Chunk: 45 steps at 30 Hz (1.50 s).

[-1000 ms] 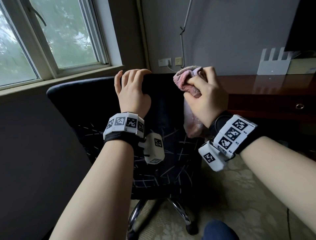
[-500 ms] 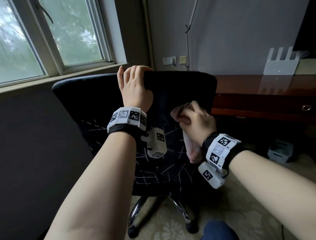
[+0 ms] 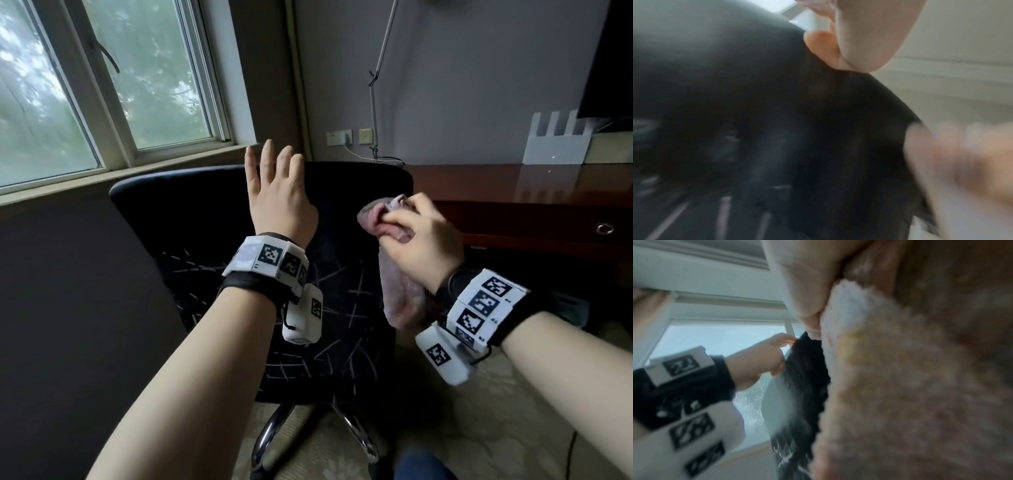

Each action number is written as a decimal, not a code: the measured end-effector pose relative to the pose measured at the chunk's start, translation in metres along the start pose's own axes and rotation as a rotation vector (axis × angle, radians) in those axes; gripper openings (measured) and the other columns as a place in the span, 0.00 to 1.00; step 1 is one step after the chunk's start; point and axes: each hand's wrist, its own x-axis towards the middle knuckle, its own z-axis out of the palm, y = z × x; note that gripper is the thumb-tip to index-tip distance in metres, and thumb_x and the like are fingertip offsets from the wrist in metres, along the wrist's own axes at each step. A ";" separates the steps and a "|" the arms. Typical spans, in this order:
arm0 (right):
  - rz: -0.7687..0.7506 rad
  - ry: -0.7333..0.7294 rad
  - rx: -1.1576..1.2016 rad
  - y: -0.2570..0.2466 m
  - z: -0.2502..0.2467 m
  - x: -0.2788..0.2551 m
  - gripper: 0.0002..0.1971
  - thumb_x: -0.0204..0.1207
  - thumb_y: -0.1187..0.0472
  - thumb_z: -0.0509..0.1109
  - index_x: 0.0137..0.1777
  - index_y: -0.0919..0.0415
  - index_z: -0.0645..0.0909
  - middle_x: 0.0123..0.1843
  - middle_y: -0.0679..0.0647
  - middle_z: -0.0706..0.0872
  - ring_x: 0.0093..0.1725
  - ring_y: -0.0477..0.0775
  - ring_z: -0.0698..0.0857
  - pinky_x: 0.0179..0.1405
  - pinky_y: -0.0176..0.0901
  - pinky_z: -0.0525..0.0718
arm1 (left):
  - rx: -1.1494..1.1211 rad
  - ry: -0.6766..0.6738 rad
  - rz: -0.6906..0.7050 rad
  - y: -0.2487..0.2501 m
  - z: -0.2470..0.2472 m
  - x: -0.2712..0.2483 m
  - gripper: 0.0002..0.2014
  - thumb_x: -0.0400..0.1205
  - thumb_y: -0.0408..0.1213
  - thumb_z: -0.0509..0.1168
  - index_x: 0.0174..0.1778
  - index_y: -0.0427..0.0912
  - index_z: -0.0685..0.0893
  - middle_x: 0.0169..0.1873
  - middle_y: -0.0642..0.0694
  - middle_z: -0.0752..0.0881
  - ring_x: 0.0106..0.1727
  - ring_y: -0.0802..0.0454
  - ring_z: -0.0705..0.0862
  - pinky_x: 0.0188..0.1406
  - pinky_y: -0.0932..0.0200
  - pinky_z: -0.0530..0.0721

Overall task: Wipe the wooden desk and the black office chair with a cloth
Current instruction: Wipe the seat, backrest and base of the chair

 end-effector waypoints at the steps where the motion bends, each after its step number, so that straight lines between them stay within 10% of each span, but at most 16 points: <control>1: -0.029 0.074 0.003 -0.001 -0.006 0.008 0.08 0.64 0.59 0.74 0.45 0.54 0.89 0.49 0.54 0.81 0.41 0.58 0.84 0.35 0.42 0.82 | 0.003 -0.022 0.053 0.008 0.002 0.002 0.31 0.73 0.29 0.59 0.76 0.41 0.69 0.78 0.45 0.67 0.83 0.43 0.52 0.80 0.47 0.33; 12: -0.137 0.124 -0.029 0.030 0.012 0.033 0.12 0.66 0.54 0.68 0.49 0.49 0.75 0.57 0.58 0.76 0.54 0.63 0.82 0.45 0.42 0.80 | -0.210 0.018 0.075 0.023 0.034 0.018 0.29 0.62 0.31 0.58 0.61 0.46 0.81 0.56 0.48 0.81 0.67 0.45 0.72 0.75 0.57 0.42; 22: 0.088 -0.141 -0.070 0.048 0.044 -0.021 0.09 0.66 0.64 0.76 0.46 0.58 0.86 0.62 0.60 0.76 0.54 0.65 0.82 0.38 0.41 0.75 | -0.278 0.045 0.038 0.023 0.038 0.016 0.29 0.59 0.28 0.57 0.56 0.48 0.82 0.54 0.51 0.81 0.64 0.49 0.69 0.75 0.59 0.47; 30: 0.268 -0.354 -0.029 0.052 0.040 -0.041 0.02 0.71 0.64 0.72 0.39 0.59 0.82 0.55 0.43 0.68 0.49 0.49 0.77 0.46 0.38 0.72 | -0.232 0.008 0.061 0.021 0.033 0.014 0.27 0.63 0.29 0.59 0.59 0.50 0.82 0.55 0.53 0.81 0.67 0.49 0.72 0.76 0.59 0.45; 33: 0.341 -0.455 -0.017 0.050 0.037 -0.040 0.14 0.72 0.65 0.69 0.32 0.47 0.72 0.55 0.43 0.68 0.50 0.51 0.78 0.48 0.37 0.69 | -0.237 -0.006 0.072 0.021 0.029 0.014 0.28 0.64 0.33 0.56 0.61 0.50 0.81 0.57 0.53 0.81 0.69 0.49 0.71 0.76 0.59 0.44; 40: 0.347 -0.765 -0.026 0.024 0.021 -0.032 0.12 0.76 0.64 0.62 0.50 0.49 0.83 0.49 0.45 0.73 0.48 0.43 0.76 0.47 0.27 0.69 | -0.160 -0.031 0.192 0.014 0.022 0.004 0.33 0.66 0.32 0.56 0.70 0.47 0.76 0.66 0.49 0.78 0.72 0.47 0.69 0.78 0.57 0.44; 45: 0.306 -0.609 0.086 0.015 0.030 -0.035 0.07 0.70 0.60 0.69 0.45 0.49 0.85 0.53 0.45 0.77 0.54 0.50 0.81 0.57 0.48 0.80 | -0.247 0.018 0.273 -0.011 0.017 0.000 0.35 0.66 0.29 0.52 0.73 0.42 0.77 0.71 0.45 0.78 0.76 0.44 0.70 0.80 0.52 0.54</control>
